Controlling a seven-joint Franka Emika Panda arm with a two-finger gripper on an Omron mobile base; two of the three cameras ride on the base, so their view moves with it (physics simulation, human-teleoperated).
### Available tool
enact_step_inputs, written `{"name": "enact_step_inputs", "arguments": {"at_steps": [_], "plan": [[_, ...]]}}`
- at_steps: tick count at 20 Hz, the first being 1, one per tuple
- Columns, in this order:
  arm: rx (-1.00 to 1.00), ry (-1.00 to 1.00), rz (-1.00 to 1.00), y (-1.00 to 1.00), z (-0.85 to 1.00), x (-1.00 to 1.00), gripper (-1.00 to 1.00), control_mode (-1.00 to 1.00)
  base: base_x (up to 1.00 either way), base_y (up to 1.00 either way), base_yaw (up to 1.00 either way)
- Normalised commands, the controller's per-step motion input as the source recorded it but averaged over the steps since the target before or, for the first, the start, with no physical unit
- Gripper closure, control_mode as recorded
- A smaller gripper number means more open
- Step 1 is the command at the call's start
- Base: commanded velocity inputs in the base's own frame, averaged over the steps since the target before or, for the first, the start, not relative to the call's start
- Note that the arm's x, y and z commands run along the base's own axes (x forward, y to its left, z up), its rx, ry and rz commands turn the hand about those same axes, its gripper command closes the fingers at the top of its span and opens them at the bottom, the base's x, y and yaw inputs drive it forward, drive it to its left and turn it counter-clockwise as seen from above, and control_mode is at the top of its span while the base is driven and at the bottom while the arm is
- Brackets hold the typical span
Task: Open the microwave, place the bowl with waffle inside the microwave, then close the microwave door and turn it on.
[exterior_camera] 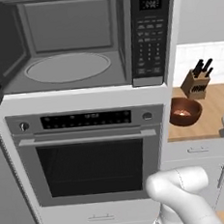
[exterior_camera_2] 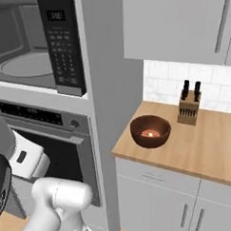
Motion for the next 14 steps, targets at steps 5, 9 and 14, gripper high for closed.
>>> {"name": "enact_step_inputs", "arguments": {"at_steps": [5, 9, 14], "plan": [[0.0, 0.0, 0.0, 0.0, 0.0, 0.0, -1.0, 1.0, 0.02, 0.12, 0.37], [0.0, 0.0, 0.0, 0.0, 0.0, 0.0, -1.0, 1.0, 0.0, 0.33, 0.36], [0.0, 0.0, 0.0, 0.0, 0.0, 0.0, -1.0, 1.0, 0.0, 0.11, 0.39]]}}
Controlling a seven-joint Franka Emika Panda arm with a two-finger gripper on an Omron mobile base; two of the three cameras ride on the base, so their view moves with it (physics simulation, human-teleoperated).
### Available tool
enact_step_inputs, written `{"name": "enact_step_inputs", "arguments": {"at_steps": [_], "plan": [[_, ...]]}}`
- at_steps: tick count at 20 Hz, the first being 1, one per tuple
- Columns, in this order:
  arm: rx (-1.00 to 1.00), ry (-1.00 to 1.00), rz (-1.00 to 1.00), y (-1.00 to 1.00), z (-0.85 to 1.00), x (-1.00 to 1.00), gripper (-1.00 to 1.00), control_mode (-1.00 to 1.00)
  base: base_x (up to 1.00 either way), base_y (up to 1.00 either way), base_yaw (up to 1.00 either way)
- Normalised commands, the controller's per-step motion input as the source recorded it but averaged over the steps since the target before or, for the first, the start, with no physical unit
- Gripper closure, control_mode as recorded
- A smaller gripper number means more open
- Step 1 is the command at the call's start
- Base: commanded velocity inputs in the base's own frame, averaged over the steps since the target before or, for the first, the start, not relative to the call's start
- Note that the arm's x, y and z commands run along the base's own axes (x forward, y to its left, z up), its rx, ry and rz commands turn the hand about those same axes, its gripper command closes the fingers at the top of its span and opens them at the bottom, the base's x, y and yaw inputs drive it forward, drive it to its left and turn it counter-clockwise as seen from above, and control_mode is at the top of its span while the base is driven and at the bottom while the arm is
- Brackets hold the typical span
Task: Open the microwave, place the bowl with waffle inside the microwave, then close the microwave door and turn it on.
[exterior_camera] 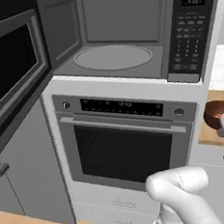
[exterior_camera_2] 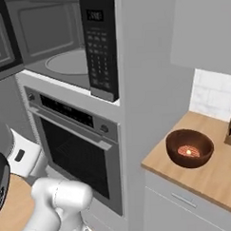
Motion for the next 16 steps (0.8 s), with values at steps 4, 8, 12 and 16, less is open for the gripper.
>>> {"name": "enact_step_inputs", "arguments": {"at_steps": [4, 8, 12, 16], "plan": [[0.0, 0.0, 0.0, 0.0, 0.0, 0.0, -1.0, 1.0, 0.0, -0.01, 0.34], [0.0, 0.0, 0.0, 0.0, 0.0, 0.0, -1.0, 1.0, 0.18, 0.0, 0.23], [0.0, 0.0, 0.0, 0.0, 0.0, 0.0, -1.0, 1.0, 0.39, 0.06, 0.08], [0.0, 0.0, 0.0, 0.0, 0.0, 0.0, -1.0, 1.0, 0.28, 0.14, 0.03]]}}
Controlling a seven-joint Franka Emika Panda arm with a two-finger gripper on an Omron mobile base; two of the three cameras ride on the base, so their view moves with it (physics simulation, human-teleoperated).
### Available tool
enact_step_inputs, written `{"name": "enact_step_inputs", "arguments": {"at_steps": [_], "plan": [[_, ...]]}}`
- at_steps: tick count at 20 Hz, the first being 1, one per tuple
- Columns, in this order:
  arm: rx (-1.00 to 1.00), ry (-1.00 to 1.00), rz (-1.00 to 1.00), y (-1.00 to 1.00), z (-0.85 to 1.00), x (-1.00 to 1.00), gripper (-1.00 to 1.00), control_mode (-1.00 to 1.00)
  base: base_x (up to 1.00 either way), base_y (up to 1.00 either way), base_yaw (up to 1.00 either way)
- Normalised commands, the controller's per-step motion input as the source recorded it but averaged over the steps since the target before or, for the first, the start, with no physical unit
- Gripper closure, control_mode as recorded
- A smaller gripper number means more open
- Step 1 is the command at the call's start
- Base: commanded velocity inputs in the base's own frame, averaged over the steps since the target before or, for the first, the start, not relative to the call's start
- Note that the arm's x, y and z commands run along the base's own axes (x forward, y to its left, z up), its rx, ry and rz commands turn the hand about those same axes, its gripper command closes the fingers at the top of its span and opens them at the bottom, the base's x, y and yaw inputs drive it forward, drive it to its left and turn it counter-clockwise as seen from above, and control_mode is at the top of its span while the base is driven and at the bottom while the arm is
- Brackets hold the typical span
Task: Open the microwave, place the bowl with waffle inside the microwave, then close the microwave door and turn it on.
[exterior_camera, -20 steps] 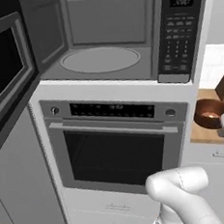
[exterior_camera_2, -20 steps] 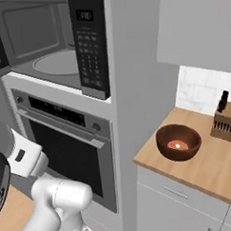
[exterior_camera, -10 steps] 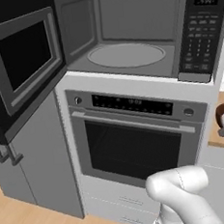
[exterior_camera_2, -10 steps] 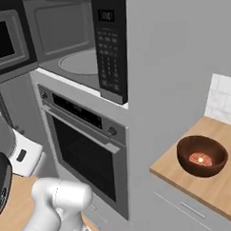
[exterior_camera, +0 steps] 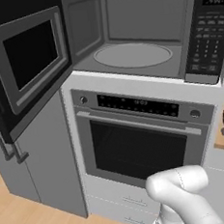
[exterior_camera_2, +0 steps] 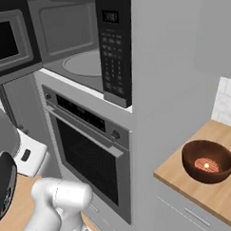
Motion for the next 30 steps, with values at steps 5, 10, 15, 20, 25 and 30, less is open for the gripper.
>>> {"name": "enact_step_inputs", "arguments": {"at_steps": [5, 10, 15, 20, 25, 30], "plan": [[0.0, 0.0, 0.0, 0.0, 0.0, 0.0, -1.0, 1.0, 0.15, 0.36, -0.04], [0.0, 0.0, 0.0, 0.0, 0.0, 0.0, -1.0, 1.0, 0.25, 0.2, -0.2], [0.0, 0.0, -0.05, 0.0, 0.0, 0.0, -1.0, -1.0, 0.02, 0.0, -0.09], [0.0, 0.0, -0.12, -0.32, 0.0, -0.08, -1.0, -1.0, 0.0, 0.0, 0.0], [0.0, 0.01, -0.18, -0.71, 0.0, -0.14, -1.0, -1.0, 0.0, 0.0, 0.0], [0.0, 0.01, -0.25, -0.81, 0.0, 0.04, -1.0, -1.0, 0.0, 0.0, 0.0]]}}
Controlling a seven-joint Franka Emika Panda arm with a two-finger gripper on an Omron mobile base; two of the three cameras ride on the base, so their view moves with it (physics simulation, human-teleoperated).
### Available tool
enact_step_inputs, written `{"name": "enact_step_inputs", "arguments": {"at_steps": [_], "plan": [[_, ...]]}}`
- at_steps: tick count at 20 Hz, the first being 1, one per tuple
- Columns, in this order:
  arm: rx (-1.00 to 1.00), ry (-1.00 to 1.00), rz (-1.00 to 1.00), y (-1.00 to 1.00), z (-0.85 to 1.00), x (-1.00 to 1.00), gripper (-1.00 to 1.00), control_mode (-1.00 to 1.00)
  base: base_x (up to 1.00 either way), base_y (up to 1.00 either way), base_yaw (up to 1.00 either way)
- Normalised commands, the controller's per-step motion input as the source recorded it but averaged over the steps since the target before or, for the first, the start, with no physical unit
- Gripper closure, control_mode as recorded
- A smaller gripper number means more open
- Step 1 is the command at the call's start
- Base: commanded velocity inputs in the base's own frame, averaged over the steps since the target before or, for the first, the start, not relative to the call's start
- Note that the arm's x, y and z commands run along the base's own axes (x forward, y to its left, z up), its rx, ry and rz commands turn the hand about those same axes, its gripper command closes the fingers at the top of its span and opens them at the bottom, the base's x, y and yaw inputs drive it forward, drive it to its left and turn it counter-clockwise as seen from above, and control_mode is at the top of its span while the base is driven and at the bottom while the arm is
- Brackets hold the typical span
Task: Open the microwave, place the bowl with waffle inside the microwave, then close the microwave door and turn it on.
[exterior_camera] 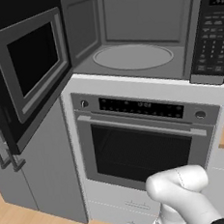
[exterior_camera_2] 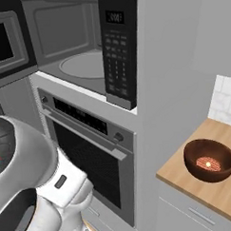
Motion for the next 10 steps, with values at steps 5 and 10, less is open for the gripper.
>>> {"name": "enact_step_inputs", "arguments": {"at_steps": [5, 10], "plan": [[0.0, 0.02, -0.3, -0.79, -0.04, 0.24, -1.0, -1.0, 0.0, 0.0, 0.0], [0.0, 0.0, -0.4, -0.6, -0.39, 0.5, -1.0, -1.0, 0.0, 0.0, 0.0]]}}
